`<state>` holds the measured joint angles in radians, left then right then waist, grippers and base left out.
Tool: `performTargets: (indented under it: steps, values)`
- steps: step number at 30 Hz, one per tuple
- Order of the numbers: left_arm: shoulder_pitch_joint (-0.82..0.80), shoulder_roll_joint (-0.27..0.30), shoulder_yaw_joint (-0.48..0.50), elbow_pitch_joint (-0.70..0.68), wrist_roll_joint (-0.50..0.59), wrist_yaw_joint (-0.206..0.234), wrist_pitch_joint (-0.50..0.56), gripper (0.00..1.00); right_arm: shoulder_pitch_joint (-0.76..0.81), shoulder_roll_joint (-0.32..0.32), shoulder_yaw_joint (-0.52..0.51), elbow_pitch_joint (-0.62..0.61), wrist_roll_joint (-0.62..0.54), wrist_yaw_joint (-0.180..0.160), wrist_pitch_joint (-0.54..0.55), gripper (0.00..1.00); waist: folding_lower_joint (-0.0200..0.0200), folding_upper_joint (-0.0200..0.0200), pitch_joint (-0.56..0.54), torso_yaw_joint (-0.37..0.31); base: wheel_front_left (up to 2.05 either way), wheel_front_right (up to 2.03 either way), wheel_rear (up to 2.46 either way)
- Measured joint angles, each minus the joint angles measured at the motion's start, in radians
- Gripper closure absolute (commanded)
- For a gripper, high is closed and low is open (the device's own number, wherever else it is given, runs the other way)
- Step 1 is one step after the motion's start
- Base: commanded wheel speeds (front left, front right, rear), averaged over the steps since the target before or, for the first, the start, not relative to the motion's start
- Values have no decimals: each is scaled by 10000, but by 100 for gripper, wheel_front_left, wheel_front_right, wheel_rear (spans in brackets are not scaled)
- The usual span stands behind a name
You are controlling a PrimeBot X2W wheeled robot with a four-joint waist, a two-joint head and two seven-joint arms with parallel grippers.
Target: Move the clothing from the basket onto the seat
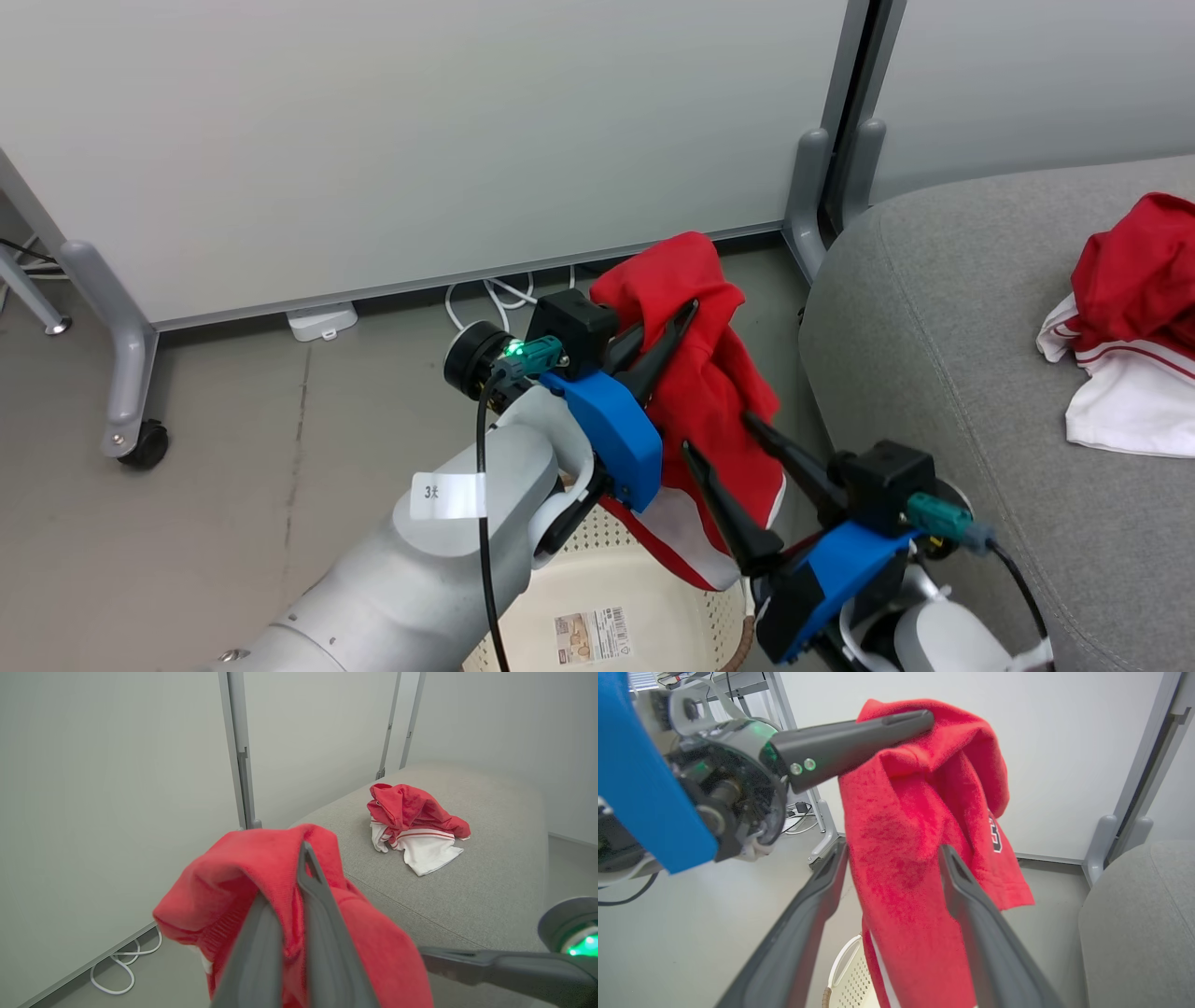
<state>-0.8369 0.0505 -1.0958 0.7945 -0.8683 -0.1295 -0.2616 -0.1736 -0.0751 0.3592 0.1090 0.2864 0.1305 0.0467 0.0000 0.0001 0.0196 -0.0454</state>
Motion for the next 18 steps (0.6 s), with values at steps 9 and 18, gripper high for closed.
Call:
performTargets:
  steps: [9,18]
  values:
    - [-4,-2,-132,-148,-25,0,0,100,-1414,84,4,1705,-360,0,242,0,1,0,142,31,0,0,0]
    - [-45,4,-318,-357,-198,0,0,100,-2816,176,518,3724,-190,0,119,0,1,0,182,142,0,0,0]
